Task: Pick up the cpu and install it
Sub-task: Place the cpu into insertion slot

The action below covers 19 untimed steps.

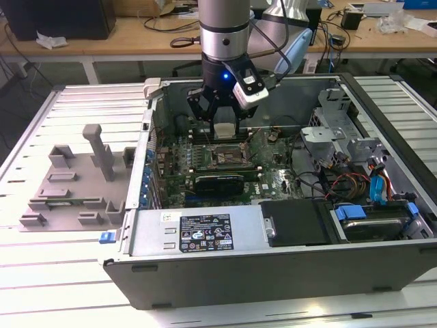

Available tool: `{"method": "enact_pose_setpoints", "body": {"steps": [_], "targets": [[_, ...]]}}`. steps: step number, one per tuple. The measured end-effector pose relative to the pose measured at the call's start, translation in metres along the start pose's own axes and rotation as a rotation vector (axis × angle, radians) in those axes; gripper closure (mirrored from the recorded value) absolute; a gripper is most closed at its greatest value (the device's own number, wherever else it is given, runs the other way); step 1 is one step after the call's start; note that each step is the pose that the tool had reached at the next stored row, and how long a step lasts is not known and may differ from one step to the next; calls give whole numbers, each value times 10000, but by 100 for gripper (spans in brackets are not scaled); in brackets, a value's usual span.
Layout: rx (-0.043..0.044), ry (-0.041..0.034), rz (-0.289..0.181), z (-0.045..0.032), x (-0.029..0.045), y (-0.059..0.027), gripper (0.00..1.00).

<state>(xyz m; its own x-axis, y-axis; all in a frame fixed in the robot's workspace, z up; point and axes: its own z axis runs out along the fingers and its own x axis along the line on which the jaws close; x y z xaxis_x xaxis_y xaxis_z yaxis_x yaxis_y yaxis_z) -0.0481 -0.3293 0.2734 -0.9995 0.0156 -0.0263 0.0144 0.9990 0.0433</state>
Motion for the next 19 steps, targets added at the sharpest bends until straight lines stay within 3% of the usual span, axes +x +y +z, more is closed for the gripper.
{"method": "enact_pose_setpoints", "body": {"steps": [6, 19], "targets": [[1, -3, 71, 1, 0, 0, 45], [68, -114, 2612, 13, 0, -1, 45]]}}
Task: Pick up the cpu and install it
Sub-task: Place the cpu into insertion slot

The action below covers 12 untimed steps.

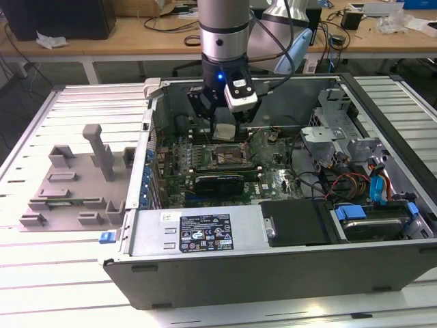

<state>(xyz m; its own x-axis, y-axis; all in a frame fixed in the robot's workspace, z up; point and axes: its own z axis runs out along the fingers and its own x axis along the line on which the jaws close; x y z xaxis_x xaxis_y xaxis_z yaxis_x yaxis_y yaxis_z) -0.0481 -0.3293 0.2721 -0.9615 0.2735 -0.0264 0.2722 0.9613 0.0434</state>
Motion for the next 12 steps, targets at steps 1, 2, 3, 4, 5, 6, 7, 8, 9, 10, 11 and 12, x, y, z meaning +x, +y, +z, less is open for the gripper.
{"method": "enact_pose_setpoints", "body": {"steps": [1, 2, 3, 4, 5, 6, 7, 8, 9, 10, 11, 12], "targets": [[7, -9, 215, 1, 0, 0, 45], [10, -17, 382, 2, 0, 0, 45], [17, -27, 626, 3, 0, 0, 45], [22, -36, 832, 4, 0, 0, 45], [26, -43, 994, 5, 0, 0, 45], [31, -50, 1155, 5, 0, 0, 45], [35, -57, 1311, 6, 0, 0, 45], [39, -64, 1471, 7, 0, 0, 45], [46, -73, 1684, 8, 0, 0, 45], [53, -86, 1985, 10, 0, 0, 45], [65, -106, 2439, 12, 0, -1, 45], [72, -119, 2740, 14, 0, -1, 45]]}}
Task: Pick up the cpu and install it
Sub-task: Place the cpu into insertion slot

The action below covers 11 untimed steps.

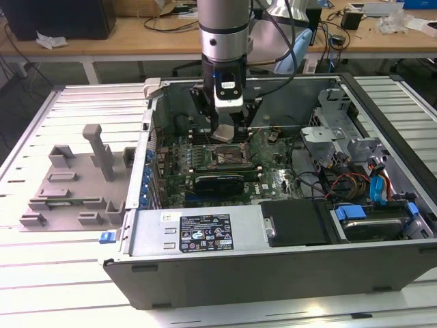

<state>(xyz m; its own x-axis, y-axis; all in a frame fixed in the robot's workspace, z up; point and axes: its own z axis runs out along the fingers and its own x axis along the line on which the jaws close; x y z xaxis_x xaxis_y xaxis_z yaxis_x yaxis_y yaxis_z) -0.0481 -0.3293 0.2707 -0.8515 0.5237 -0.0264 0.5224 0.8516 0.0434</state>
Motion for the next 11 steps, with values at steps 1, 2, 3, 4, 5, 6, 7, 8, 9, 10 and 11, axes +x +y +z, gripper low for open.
{"method": "enact_pose_setpoints", "body": {"steps": [1, 2, 3, 4, 5, 6, 7, 8, 9, 10, 11], "targets": [[4, -7, 155, 1, 0, 0, 45], [10, -15, 365, 2, 0, 0, 45], [20, -32, 733, 4, 0, 0, 45], [32, -51, 1166, 7, 0, 0, 45], [39, -63, 1452, 10, 0, 0, 45], [44, -71, 1646, 11, 0, -1, 45], [53, -85, 1973, 13, 0, -1, 45], [61, -99, 2278, 16, 0, -1, 45], [69, -112, 2587, 18, 1, -1, 45], [73, -118, 2716, 19, 0, -1, 45], [77, -125, 2897, 20, 1, -1, 45]]}}
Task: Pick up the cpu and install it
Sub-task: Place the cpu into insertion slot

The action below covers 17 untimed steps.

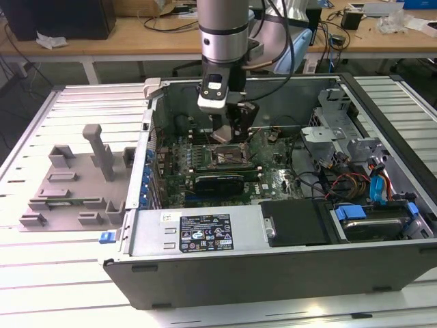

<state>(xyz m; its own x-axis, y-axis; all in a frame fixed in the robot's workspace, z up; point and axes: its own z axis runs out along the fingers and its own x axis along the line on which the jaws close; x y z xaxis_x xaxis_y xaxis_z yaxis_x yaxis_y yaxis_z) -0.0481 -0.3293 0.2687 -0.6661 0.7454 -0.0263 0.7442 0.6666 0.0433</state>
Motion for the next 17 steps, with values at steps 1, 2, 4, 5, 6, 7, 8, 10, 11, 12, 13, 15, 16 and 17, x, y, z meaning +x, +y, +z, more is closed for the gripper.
{"method": "enact_pose_setpoints", "body": {"steps": [1, 2, 4, 5, 6, 7, 8, 10, 11, 12, 13, 15, 16, 17], "targets": [[9, -16, 366, 3, 0, 0, 45], [18, -29, 667, 5, 0, 0, 45], [37, -62, 1437, 11, 0, 0, 45], [46, -76, 1732, 14, 0, -1, 45], [56, -91, 2098, 17, 0, -1, 45], [65, -108, 2481, 20, 1, -1, 45], [78, -128, 2930, 24, 1, -1, 45], [92, -151, 3474, 29, 1, -1, 45], [97, -158, 3643, 30, 1, -1, 45], [107, -175, 4036, 34, 1, -2, 45], [112, -183, 4218, 35, 1, -2, 45], [130, -212, 4874, 41, 1, -2, 45], [137, -226, 5195, 44, 1, -2, 45], [147, -241, 5556, 47, 1, -2, 45]]}}
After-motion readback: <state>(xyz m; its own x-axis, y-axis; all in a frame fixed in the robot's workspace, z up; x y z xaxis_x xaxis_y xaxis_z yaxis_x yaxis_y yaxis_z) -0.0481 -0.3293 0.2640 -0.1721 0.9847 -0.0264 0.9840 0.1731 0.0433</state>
